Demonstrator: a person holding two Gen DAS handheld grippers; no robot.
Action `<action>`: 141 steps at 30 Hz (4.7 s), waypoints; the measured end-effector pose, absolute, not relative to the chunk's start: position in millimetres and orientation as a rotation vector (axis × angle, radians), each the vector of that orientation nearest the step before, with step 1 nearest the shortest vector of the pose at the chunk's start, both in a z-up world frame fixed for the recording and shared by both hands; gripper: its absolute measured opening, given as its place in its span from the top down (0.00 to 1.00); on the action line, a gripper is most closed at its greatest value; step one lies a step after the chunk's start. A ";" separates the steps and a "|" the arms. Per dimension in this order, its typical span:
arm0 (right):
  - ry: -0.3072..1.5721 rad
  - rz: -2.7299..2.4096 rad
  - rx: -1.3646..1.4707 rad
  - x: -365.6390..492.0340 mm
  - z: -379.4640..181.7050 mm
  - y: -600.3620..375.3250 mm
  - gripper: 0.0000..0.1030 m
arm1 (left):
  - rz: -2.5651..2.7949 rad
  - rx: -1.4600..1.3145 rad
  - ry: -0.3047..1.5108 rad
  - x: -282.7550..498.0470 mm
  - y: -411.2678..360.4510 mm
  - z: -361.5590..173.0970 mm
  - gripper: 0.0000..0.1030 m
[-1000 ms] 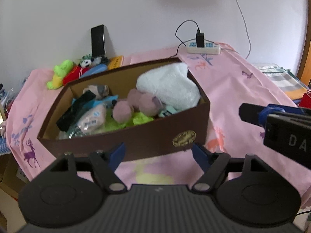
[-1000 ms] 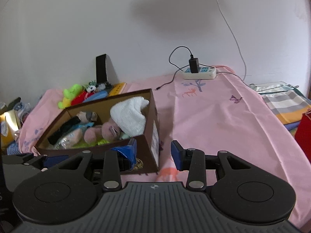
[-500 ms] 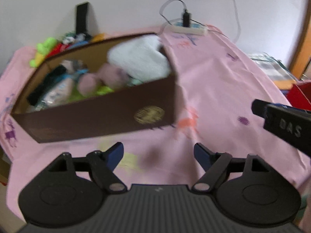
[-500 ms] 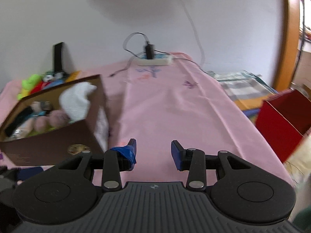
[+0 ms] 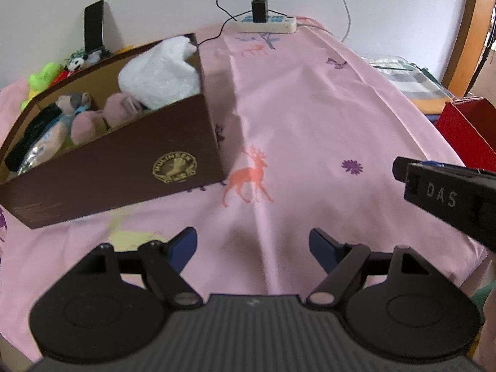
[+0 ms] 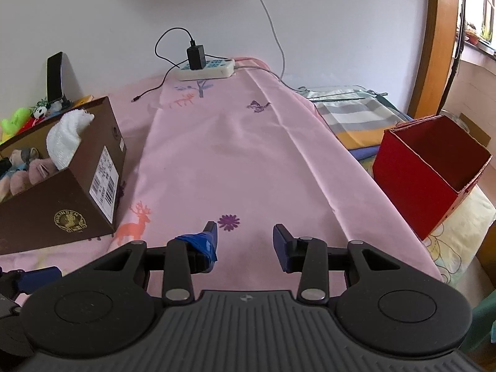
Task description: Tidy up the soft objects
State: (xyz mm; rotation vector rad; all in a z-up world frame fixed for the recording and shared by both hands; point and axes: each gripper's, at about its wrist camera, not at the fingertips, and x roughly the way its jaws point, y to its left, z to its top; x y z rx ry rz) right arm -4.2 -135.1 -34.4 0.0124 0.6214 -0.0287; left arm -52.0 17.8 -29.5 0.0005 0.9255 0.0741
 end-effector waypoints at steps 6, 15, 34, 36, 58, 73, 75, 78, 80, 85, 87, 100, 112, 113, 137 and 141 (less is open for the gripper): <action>0.642 -0.019 0.017 -3.5 -35.9 -136.2 0.77 | 0.078 0.008 0.931 -50.8 16.2 -29.6 0.21; 0.667 0.007 0.009 -1.2 -28.3 -125.2 0.77 | 0.091 0.026 0.912 -49.1 23.2 -17.8 0.21; 0.582 0.140 -0.069 28.1 38.9 -53.6 0.76 | 0.257 0.006 0.794 -12.6 104.6 51.8 0.21; 0.568 0.153 -0.075 32.5 44.6 -43.4 0.76 | 0.279 0.011 0.793 -6.8 114.6 56.3 0.20; 0.595 0.168 -0.118 67.9 39.2 2.0 0.75 | 0.314 -0.033 0.812 26.4 163.5 45.0 0.18; 0.605 0.175 -0.112 74.4 29.8 10.2 0.74 | 0.345 -0.049 0.821 29.9 173.6 32.6 0.18; 0.609 0.173 -0.110 74.6 29.2 9.9 0.74 | 0.338 -0.050 0.822 29.9 172.2 33.1 0.18; 0.607 0.169 -0.110 74.1 29.6 8.1 0.74 | 0.329 -0.046 0.822 29.4 170.5 33.5 0.18; 0.602 0.165 -0.110 73.4 30.3 7.2 0.74 | 0.324 -0.043 0.821 28.9 169.7 33.5 0.18; 0.598 0.163 -0.104 71.5 31.1 4.5 0.74 | 0.318 -0.038 0.818 26.9 165.7 34.4 0.18; 0.598 0.163 -0.105 71.0 31.3 3.9 0.74 | 0.320 -0.030 0.815 26.1 164.4 34.9 0.18; 0.595 0.171 -0.103 67.1 31.5 5.0 0.74 | 0.324 -0.041 0.817 23.3 167.1 33.6 0.18; 0.598 0.171 -0.108 65.9 29.0 5.4 0.73 | 0.325 -0.045 0.815 20.6 167.1 27.8 0.18; 0.597 0.171 -0.107 66.1 28.6 5.1 0.73 | 0.324 -0.043 0.814 20.4 166.8 27.4 0.18; 0.608 0.169 -0.117 67.0 22.4 7.7 0.73 | 0.303 -0.058 0.828 21.9 165.4 17.0 0.18; 0.606 0.170 -0.117 66.5 22.6 7.6 0.73 | 0.302 -0.053 0.822 20.4 163.9 17.9 0.18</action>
